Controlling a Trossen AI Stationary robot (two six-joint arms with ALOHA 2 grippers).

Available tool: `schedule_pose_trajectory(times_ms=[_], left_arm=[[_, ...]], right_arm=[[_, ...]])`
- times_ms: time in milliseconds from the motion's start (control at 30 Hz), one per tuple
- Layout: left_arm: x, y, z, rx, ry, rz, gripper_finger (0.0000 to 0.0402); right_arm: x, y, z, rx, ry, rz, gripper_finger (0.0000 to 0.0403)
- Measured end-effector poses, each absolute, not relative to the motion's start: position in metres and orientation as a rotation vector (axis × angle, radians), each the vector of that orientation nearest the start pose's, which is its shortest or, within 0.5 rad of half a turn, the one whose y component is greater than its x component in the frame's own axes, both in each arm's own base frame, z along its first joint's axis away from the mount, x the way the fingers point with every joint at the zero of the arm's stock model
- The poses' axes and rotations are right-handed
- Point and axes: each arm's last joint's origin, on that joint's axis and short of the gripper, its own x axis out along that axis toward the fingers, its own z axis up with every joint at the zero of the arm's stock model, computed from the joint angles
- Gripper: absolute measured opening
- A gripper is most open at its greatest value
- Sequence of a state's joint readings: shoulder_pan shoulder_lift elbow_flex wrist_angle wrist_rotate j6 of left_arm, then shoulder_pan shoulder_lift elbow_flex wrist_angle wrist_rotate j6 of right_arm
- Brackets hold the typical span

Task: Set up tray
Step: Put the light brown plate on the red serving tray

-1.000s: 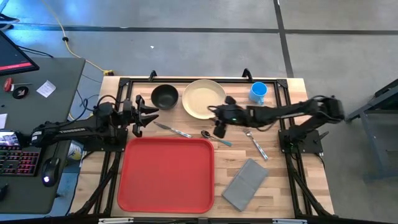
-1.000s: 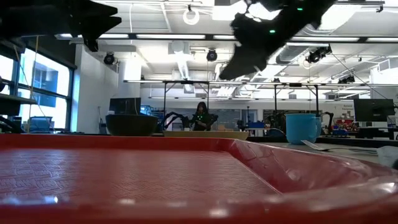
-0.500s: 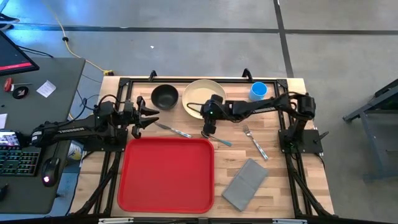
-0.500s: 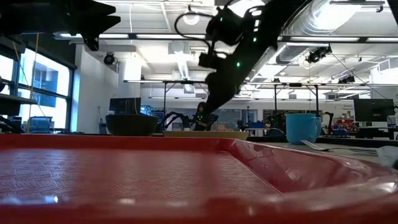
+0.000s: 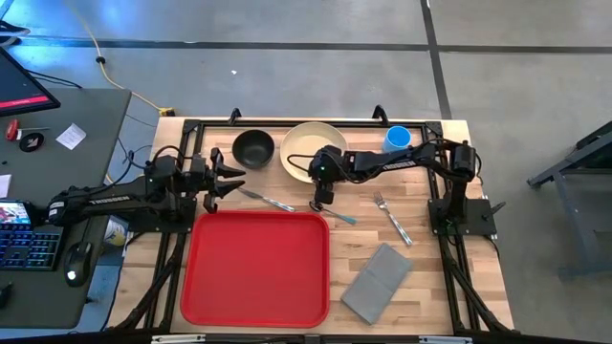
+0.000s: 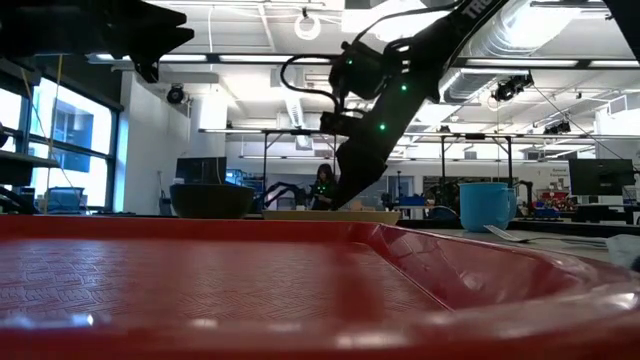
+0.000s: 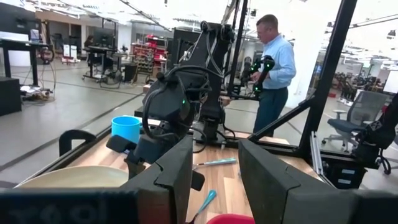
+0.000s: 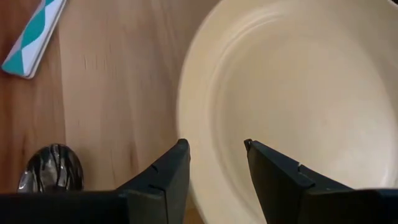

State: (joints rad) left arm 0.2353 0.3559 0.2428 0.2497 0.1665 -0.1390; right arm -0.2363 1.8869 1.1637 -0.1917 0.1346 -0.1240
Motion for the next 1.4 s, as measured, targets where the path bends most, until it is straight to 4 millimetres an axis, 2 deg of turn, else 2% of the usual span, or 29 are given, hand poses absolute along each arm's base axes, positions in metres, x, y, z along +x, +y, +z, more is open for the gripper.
schedule_pose_trajectory(times_ms=[367,767,1033,1400], left_arm=[[0.116,0.023,0.239,-0.119,-0.123,0.063,0.0166],[0.116,0.023,0.238,-0.120,-0.117,0.064,0.0166],[0.116,0.023,0.238,-0.138,-0.118,0.060,0.0166],[0.116,0.023,0.238,-0.139,-0.114,0.060,0.0166]], right_arm=[[0.374,-0.095,0.149,-0.040,0.965,-0.260,0.0140],[0.378,-0.090,0.167,-0.087,0.869,-0.267,0.0152],[0.379,-0.091,0.157,-0.078,0.900,-0.272,0.0153],[0.380,-0.089,0.155,-0.048,0.901,-0.249,0.0138]])
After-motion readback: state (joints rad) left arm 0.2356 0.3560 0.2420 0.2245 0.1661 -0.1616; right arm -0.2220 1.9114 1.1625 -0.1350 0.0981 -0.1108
